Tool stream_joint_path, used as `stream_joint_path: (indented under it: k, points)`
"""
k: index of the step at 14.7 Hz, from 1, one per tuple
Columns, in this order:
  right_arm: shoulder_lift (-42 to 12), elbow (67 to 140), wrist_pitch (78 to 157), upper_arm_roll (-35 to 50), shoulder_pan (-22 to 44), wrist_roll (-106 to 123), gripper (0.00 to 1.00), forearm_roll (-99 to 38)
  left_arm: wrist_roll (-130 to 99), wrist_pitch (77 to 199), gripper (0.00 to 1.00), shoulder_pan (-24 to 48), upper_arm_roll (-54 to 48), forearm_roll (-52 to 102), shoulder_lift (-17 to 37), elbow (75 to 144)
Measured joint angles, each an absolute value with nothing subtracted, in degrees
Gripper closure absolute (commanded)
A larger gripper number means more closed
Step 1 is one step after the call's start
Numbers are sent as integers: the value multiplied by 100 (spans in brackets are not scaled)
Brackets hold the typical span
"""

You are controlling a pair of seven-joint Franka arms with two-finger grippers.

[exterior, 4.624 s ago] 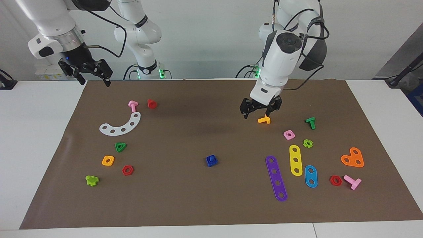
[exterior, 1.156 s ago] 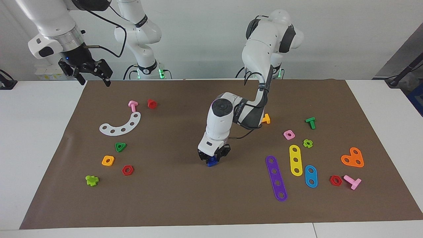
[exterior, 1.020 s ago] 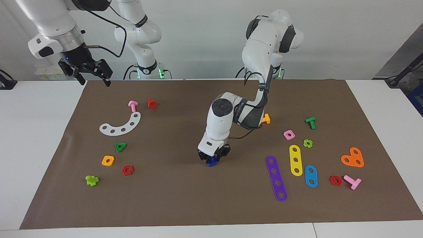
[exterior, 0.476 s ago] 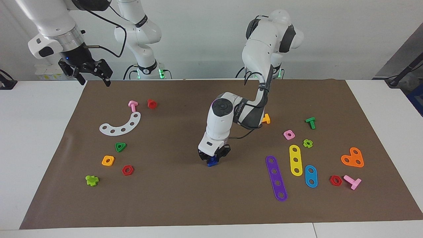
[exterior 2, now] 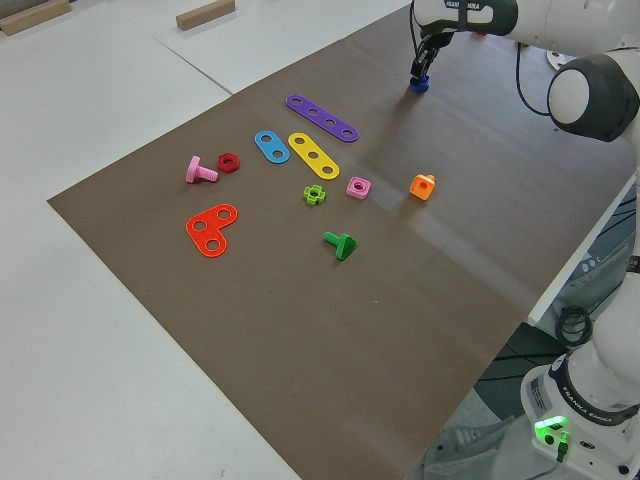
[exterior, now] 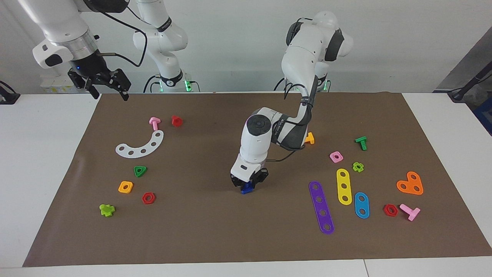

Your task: Unscrew and place screws in storage area

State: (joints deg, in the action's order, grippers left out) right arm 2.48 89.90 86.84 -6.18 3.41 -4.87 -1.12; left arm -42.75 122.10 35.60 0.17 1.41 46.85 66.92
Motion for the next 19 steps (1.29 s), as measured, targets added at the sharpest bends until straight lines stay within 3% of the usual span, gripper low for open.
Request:
stream_joint_path:
  k: [19]
  points:
    - [248,8990,8684,-618,341,-487,0,-112,-4296,11818,60,3518,41,156,4671,6563]
